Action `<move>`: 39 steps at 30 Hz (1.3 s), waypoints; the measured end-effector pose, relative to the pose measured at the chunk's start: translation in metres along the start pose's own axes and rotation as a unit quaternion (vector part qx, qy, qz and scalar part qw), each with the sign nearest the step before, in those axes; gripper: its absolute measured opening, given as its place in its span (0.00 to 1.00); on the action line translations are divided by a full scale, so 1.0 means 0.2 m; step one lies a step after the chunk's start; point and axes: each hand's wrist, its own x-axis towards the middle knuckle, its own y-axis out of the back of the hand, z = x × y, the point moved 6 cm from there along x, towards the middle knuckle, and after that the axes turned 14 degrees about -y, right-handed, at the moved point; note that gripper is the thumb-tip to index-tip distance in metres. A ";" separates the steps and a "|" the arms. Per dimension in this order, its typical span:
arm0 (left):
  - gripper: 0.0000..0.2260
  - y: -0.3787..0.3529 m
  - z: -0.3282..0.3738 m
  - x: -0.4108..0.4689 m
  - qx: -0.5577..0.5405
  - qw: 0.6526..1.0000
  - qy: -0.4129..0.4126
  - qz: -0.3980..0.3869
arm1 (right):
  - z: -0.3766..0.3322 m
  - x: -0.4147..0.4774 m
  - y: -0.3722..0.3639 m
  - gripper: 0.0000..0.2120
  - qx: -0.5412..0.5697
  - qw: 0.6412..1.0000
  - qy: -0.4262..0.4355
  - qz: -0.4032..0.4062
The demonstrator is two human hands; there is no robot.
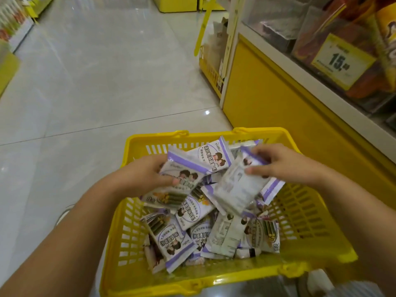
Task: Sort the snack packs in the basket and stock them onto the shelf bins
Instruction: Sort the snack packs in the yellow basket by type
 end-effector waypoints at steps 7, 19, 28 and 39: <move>0.14 0.10 -0.01 0.08 0.033 0.960 -0.065 0.271 | 0.28 0.10 0.22 0.28 -0.097 0.938 -0.059 0.329; 0.15 0.13 0.00 0.08 0.131 0.901 -0.122 0.396 | 0.46 0.20 -0.15 0.31 -0.116 0.976 -0.038 0.181; 0.22 0.05 -0.02 0.14 0.324 0.890 -0.145 0.285 | 0.45 0.30 -0.10 0.27 -0.008 0.951 -0.090 0.296; 0.19 0.02 -0.14 0.15 0.342 0.881 -0.103 0.309 | 0.43 0.23 -0.17 0.14 0.001 0.936 -0.038 0.350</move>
